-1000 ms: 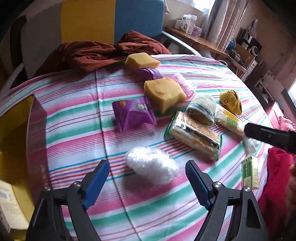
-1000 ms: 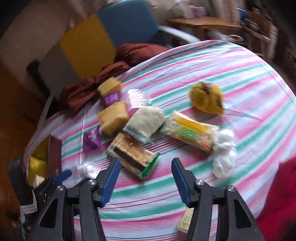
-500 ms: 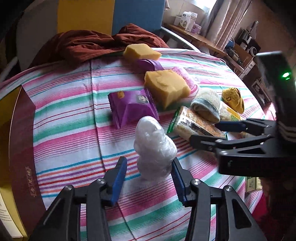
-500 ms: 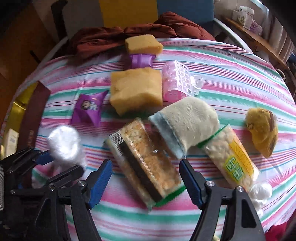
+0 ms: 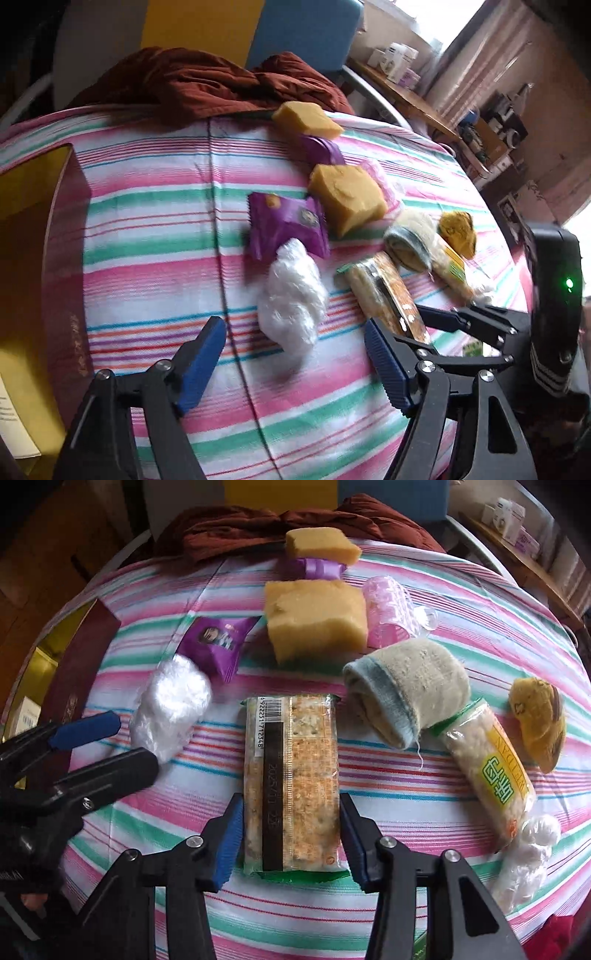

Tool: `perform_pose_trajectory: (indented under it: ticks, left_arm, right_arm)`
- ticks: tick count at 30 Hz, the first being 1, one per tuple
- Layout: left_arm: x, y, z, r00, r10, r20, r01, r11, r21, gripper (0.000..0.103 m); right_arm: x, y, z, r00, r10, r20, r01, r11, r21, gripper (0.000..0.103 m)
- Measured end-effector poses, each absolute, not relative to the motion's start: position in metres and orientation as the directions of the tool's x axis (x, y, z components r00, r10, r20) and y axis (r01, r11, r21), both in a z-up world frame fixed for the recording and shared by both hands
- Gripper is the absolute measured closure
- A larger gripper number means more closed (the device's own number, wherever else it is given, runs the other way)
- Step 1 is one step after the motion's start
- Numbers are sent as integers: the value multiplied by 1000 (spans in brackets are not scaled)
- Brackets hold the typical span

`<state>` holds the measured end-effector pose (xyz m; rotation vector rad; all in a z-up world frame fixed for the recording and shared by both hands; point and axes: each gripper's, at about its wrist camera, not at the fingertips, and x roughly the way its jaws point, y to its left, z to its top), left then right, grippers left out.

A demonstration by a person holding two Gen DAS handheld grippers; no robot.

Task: Organize objects
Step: 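Grasp the plastic-wrapped bundle with the left tool while the right tool grasps the cracker packet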

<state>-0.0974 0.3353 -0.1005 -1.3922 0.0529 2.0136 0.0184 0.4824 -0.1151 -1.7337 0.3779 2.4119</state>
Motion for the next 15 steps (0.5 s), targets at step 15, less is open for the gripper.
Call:
perform_pose_trajectory:
  ticks: [15]
  left_arm:
    - [-105,365,-110,-224,416,-881,-641,-745,-188,66]
  right_arm:
    - [9,485,-115,-331,-10,-944,-255,-962,100,55]
